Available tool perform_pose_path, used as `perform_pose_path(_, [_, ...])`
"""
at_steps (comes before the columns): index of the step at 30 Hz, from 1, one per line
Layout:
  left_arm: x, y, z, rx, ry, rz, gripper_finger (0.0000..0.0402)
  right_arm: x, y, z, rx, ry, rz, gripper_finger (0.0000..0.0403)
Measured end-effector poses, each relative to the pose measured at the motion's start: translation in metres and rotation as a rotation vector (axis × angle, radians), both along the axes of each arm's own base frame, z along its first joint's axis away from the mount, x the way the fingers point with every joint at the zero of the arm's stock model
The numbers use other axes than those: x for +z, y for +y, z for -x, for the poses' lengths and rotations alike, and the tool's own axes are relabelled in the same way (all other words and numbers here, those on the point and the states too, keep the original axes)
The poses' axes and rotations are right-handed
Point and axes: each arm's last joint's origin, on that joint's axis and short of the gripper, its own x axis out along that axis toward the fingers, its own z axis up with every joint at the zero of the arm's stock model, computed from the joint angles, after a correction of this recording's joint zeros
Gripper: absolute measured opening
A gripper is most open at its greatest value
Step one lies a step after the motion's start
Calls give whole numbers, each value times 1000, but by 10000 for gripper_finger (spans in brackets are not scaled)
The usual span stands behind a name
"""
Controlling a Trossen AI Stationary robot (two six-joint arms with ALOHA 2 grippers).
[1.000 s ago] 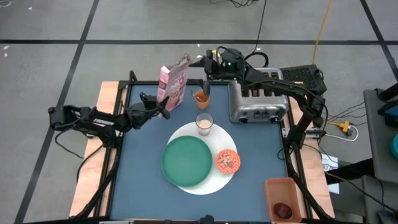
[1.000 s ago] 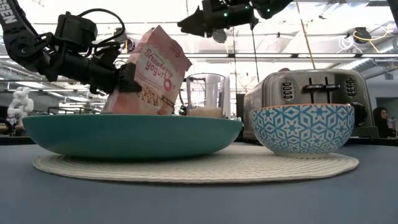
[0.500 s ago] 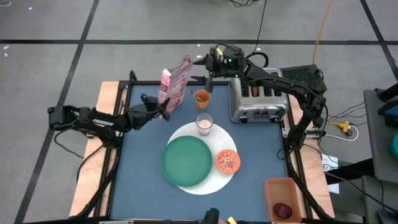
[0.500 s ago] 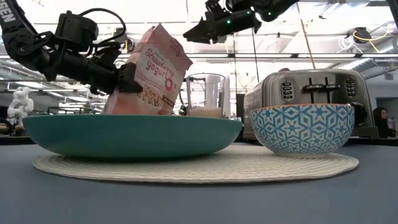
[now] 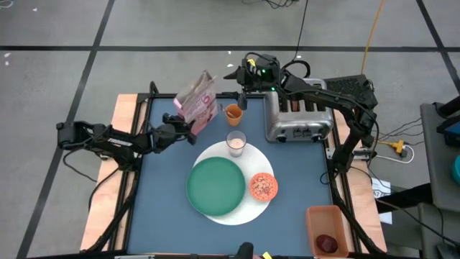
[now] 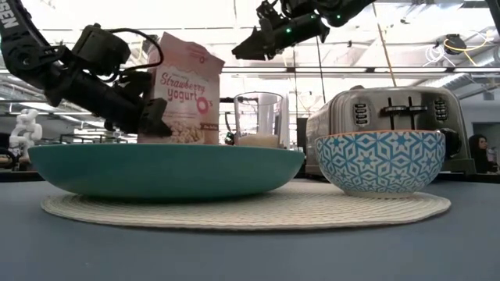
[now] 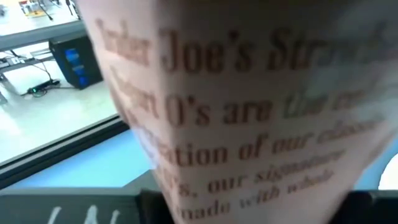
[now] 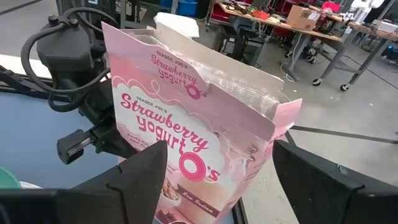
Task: Arrange a breakfast setting
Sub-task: Pour the cereal from the cereal box into the orange bowl
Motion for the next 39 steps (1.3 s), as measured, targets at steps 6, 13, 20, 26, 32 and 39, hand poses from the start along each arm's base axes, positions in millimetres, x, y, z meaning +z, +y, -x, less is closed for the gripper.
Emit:
perform_pose_path(6, [7, 2, -7, 2, -2, -15, 131, 0, 0, 0, 0, 1, 1, 283])
perform_pose_path(13, [14, 5, -16, 16, 68, 32, 179, 0, 0, 0, -4, 0, -18, 283])
perform_pose_path(20, [28, 8, -27, 68, 245, 136, 227, 0, 0, 0, -4, -1, -15, 283])
perform_pose_path(26, [37, 10, -30, 106, 268, 154, 230, 0, 0, 0, -4, 0, -15, 283])
perform_pose_path(32, [22, 5, -17, 215, 291, 195, 230, 0, 0, 0, -3, 0, -15, 283])
perform_pose_path(39, [21, -10, -15, 215, 311, 162, 230, 0, 0, 0, -3, 0, -14, 283])
